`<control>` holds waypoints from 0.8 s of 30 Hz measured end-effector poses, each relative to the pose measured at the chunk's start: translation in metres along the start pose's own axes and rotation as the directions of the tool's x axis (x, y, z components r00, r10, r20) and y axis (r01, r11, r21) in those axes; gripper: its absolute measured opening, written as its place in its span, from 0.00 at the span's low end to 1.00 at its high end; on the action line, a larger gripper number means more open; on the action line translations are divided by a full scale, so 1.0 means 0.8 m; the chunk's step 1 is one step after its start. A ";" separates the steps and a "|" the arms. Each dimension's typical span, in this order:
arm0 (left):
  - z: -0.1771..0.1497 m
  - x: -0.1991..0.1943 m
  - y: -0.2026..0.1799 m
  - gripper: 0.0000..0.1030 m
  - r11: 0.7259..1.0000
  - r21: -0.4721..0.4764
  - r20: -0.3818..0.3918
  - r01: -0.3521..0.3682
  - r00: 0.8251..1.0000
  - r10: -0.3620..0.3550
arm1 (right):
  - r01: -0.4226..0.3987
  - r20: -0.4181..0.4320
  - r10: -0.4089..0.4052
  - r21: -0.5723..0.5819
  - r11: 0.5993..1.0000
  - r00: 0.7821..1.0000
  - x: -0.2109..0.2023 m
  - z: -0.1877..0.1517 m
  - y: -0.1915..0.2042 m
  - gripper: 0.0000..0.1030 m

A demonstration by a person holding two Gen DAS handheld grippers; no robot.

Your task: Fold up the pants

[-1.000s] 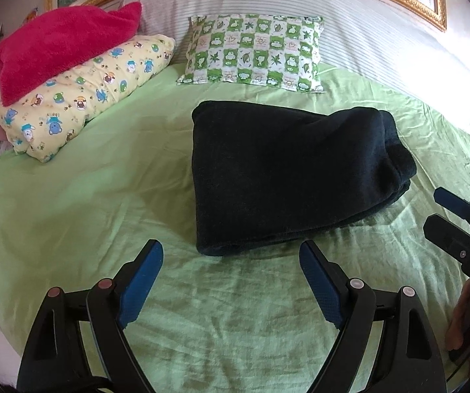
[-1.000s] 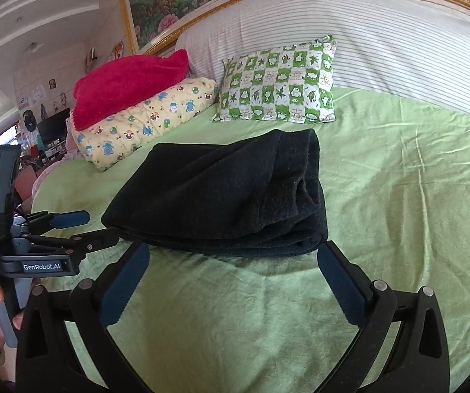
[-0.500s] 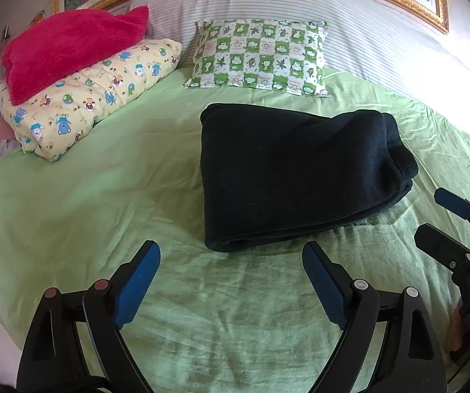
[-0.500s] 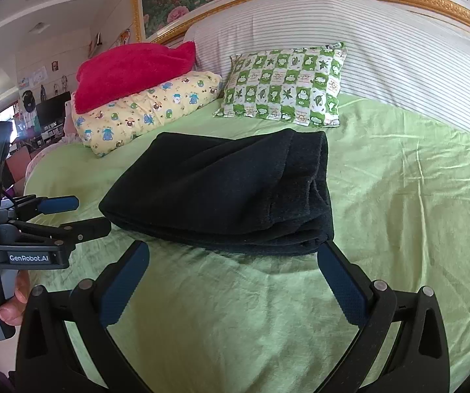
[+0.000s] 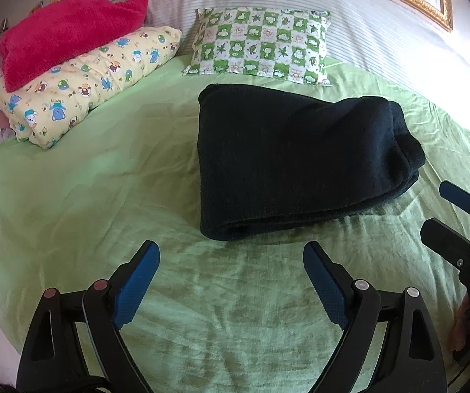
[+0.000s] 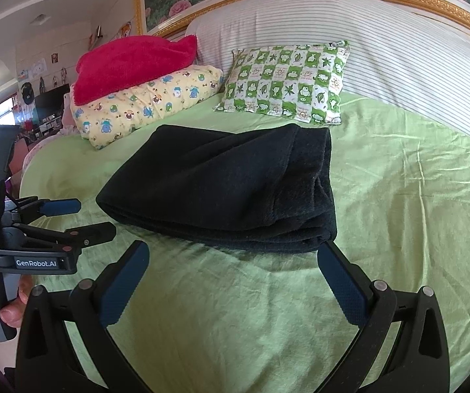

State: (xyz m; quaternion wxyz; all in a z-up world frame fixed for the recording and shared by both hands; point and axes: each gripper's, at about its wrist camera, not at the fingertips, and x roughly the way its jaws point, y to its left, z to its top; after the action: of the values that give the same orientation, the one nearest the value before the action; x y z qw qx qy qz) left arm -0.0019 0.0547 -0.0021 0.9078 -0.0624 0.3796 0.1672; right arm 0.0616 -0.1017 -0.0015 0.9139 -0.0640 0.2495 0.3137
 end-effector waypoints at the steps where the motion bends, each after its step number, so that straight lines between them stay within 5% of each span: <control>1: 0.000 0.000 0.000 0.87 1.000 0.000 0.000 -0.001 1.000 0.001 | 0.000 0.000 0.000 0.000 1.000 1.000 0.000 0.000 0.000 0.99; 24: 0.001 0.006 -0.004 0.87 1.000 0.013 -0.005 0.017 1.000 -0.017 | -0.003 0.007 0.003 0.004 1.000 1.000 -0.001 0.000 0.001 0.99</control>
State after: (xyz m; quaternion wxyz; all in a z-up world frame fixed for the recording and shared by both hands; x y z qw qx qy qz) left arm 0.0027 0.0535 -0.0054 0.9085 -0.0603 0.3825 0.1569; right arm 0.0606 -0.1010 -0.0011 0.9144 -0.0605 0.2471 0.3147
